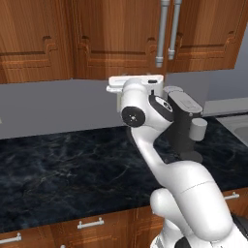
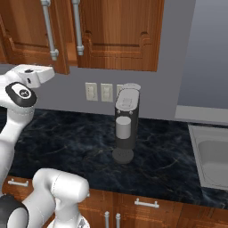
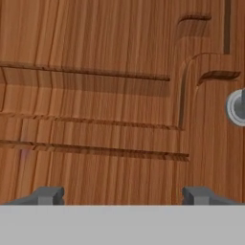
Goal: Pick up the bar soap and bar soap from the sink, and place them back in the cabinet, and close the cabinet doors.
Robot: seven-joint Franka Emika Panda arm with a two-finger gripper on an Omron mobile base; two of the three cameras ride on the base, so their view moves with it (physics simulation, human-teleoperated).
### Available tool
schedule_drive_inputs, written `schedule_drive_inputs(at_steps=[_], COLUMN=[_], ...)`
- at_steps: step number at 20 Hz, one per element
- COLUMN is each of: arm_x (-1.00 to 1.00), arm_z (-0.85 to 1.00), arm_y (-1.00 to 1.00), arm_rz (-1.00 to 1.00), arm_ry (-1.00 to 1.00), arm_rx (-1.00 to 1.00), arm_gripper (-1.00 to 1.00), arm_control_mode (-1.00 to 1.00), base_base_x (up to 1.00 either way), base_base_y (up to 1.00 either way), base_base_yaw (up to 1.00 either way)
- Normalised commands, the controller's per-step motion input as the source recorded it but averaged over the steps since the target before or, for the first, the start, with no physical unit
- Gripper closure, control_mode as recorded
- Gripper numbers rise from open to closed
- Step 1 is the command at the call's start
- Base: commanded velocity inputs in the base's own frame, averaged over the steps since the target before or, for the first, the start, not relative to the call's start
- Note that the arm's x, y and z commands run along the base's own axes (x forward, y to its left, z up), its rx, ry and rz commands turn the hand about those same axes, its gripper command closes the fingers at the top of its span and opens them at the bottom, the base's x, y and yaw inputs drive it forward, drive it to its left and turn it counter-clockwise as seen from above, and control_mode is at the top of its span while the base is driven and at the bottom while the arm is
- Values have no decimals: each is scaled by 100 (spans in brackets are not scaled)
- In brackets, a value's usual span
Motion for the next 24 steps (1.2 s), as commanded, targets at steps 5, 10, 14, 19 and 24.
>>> schedule_drive_inputs(at_steps=[5, 10, 14, 19, 24], arm_x=[26, 18, 16, 23, 22], arm_z=[0, 0, 0, 0, 0], arm_y=[-17, -10, -2, -6, -7], arm_rz=[6, 5, 2, 2, 2], arm_ry=[0, 0, 0, 0, 0], arm_rx=[0, 0, 0, 0, 0], arm_gripper=[-100, -100, -100, -100, -100], arm_control_mode=[-100, -100, -100, -100, -100], base_base_x=[0, 0, 0, 0, 0], base_base_y=[0, 0, 0, 0, 0], base_base_yaw=[0, 0, 0, 0, 0])
